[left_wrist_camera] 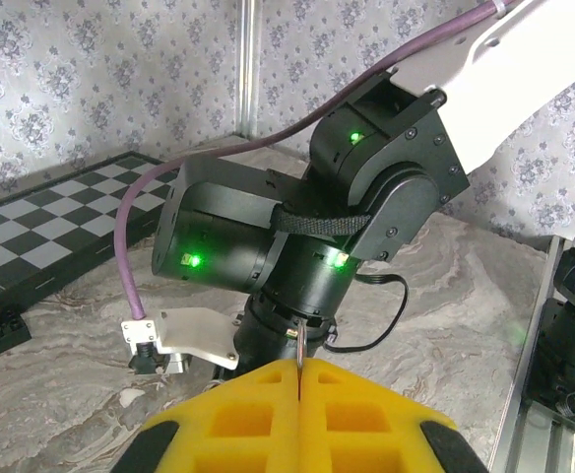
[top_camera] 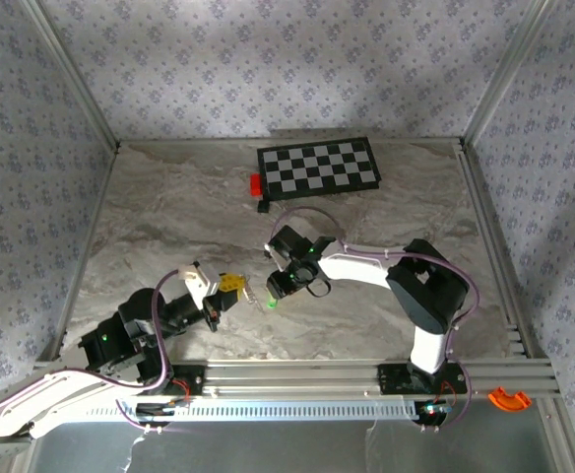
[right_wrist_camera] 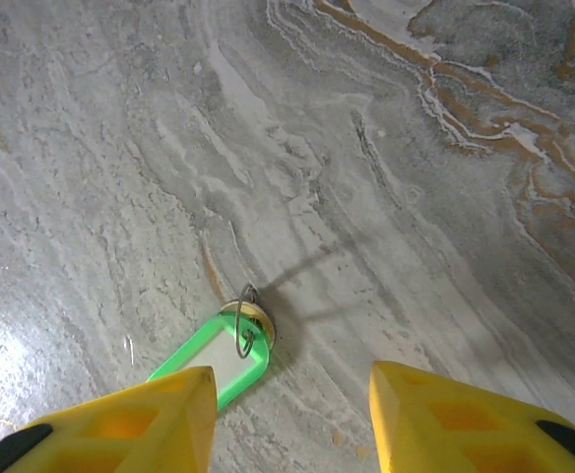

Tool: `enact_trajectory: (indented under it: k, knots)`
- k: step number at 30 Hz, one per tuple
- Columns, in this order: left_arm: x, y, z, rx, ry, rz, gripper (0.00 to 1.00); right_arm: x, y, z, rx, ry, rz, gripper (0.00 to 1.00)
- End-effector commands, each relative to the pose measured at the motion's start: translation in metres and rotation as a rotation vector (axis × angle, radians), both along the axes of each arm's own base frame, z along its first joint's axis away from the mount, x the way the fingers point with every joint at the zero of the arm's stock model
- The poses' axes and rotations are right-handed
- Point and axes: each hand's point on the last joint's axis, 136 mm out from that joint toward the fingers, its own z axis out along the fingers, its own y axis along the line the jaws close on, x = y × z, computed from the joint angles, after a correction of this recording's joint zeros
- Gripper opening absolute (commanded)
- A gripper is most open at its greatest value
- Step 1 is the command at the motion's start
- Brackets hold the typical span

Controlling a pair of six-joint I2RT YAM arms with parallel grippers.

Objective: Put the keys on the keyring

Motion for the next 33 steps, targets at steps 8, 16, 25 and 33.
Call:
enact_trajectory:
  k: [8, 16, 25, 33]
  knots:
    - [0.0, 0.007, 0.015, -0.039, -0.011, 0.02, 0.0, 0.004, 0.018, 0.0, 0.026, 0.006, 0.029, 0.36]
    - [0.001, 0.007, 0.013, -0.036, -0.01, 0.024, 0.0, 0.002, 0.02, -0.003, 0.042, 0.017, 0.042, 0.21]
    - [0.003, 0.007, 0.006, -0.024, 0.003, 0.032, 0.0, 0.003, 0.013, 0.004, 0.032, -0.013, 0.051, 0.05]
    - [0.004, 0.009, 0.004, -0.016, 0.003, 0.04, 0.0, -0.009, -0.021, 0.012, -0.061, -0.042, 0.053, 0.0]
